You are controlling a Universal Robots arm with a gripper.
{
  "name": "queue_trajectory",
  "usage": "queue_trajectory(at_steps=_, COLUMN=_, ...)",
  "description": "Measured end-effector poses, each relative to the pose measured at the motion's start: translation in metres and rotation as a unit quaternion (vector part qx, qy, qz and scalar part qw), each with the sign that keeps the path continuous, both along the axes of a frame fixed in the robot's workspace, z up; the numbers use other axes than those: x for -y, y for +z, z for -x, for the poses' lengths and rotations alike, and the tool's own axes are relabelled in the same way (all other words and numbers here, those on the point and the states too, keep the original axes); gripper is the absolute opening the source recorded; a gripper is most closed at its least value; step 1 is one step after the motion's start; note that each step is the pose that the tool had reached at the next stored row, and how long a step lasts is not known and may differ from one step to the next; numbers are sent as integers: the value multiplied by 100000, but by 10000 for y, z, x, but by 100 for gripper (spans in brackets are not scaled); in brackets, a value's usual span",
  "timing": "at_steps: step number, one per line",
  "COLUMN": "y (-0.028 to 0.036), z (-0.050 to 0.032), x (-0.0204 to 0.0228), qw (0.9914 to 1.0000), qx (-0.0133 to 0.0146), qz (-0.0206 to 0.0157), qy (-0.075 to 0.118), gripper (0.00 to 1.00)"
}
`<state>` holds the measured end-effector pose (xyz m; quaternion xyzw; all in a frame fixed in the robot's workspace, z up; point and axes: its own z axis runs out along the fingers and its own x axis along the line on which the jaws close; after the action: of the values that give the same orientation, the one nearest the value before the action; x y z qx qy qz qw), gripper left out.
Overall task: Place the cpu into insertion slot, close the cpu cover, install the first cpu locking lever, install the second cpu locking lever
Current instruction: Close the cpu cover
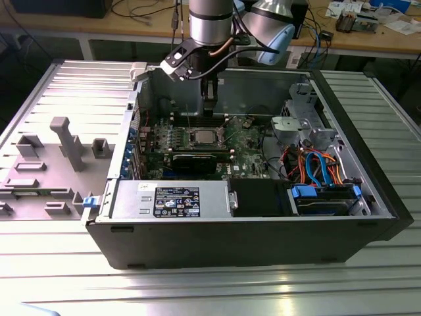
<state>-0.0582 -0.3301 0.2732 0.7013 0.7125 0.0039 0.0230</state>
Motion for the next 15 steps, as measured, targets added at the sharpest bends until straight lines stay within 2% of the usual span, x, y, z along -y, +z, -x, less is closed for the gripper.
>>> queue_trajectory(at_steps=4, y=0, z=0, x=0, qw=100000, qx=-1, qz=8, qy=-1, gripper=11)
queue_trajectory(at_steps=6, y=0, z=0, x=0, qw=100000, qx=3, qz=140, qy=0, gripper=11)
queue_trajectory(at_steps=15, y=3, z=0, x=-1, qw=100000, qx=3, qz=153, qy=0, gripper=11)
